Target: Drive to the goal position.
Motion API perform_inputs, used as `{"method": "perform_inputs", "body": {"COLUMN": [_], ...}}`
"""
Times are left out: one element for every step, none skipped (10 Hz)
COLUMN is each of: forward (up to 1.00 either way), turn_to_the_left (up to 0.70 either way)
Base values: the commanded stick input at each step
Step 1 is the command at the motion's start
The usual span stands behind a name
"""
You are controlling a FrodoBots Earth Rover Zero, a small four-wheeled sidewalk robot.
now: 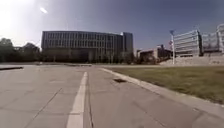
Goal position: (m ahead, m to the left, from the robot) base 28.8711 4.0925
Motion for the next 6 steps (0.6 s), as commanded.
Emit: {"method": "perform_inputs", "body": {"forward": [0.70,0.70,0.70,0.70,0.70,0.70], "turn_to_the_left": [0.10,0.01,0.01,0.01,0.01,0.01]}}
